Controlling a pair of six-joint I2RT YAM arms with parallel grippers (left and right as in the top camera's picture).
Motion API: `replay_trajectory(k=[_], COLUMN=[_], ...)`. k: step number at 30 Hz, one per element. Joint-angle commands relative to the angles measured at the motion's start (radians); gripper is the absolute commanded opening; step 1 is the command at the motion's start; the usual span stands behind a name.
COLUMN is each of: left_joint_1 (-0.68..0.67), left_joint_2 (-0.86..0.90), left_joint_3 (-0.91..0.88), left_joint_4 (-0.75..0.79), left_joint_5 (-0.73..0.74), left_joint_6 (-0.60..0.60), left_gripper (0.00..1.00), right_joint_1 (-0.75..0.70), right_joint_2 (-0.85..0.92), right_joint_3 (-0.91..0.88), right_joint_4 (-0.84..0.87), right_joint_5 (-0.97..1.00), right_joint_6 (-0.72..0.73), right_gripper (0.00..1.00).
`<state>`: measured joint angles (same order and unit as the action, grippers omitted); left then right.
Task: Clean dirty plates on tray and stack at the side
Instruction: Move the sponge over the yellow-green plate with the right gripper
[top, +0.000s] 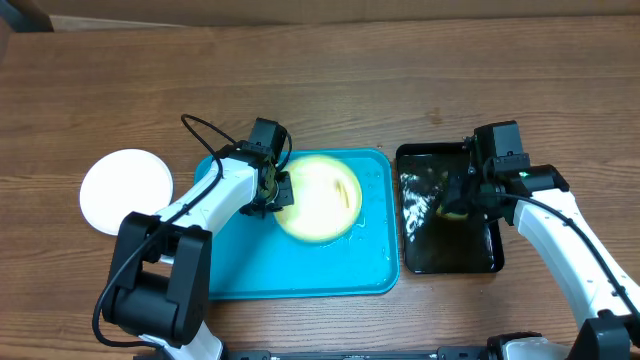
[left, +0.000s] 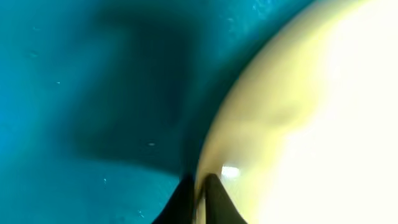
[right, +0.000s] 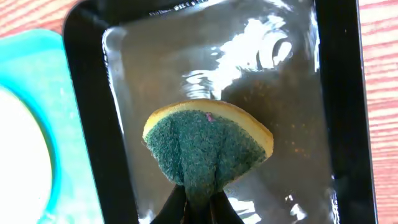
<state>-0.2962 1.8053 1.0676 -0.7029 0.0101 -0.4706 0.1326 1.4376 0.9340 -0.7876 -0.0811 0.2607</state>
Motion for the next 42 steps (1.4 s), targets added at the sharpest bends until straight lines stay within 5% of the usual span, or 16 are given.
replay_trajectory(k=[1,8,19,27,33,42], left_joint_1=[-0.006,-0.006,-0.006,-0.006,-0.006,-0.006], left_joint_2=[0.022,0.022,0.022,0.022,0.022,0.022], left_joint_3=[-0.018,-0.018,-0.018,-0.018,-0.018,-0.018], left_joint_4=[-0.04,-0.121,-0.101,-0.092,-0.093,-0.09], left_joint_5=[0.005,0.016,0.017,0.018,0.018,0.017], left_joint_6=[-0.01,-0.067,0.064,0.073,0.081,0.082], left_gripper=[0.04,0.08,0.12,0.04,0.04,0.1], right_joint_1=[0.005,0.012,0.064,0.312,0.491,0.553], right_joint_2=[0.034,0.077,0.076,0.079,0.097,0.276], right_joint_3=[0.027,0.031,0.225,0.223,0.187,0.177], right_joint_4=[-0.033,-0.046,-0.193,-0.068,0.134,0.288], right_joint_5=[0.01,0.009,-0.027,-0.111,0.076,0.196], right_joint_6=[-0.025,-0.103,-0.152,-0.295,-0.295,-0.348], right_gripper=[0.04,0.04,0.04,0.04,0.04,0.04])
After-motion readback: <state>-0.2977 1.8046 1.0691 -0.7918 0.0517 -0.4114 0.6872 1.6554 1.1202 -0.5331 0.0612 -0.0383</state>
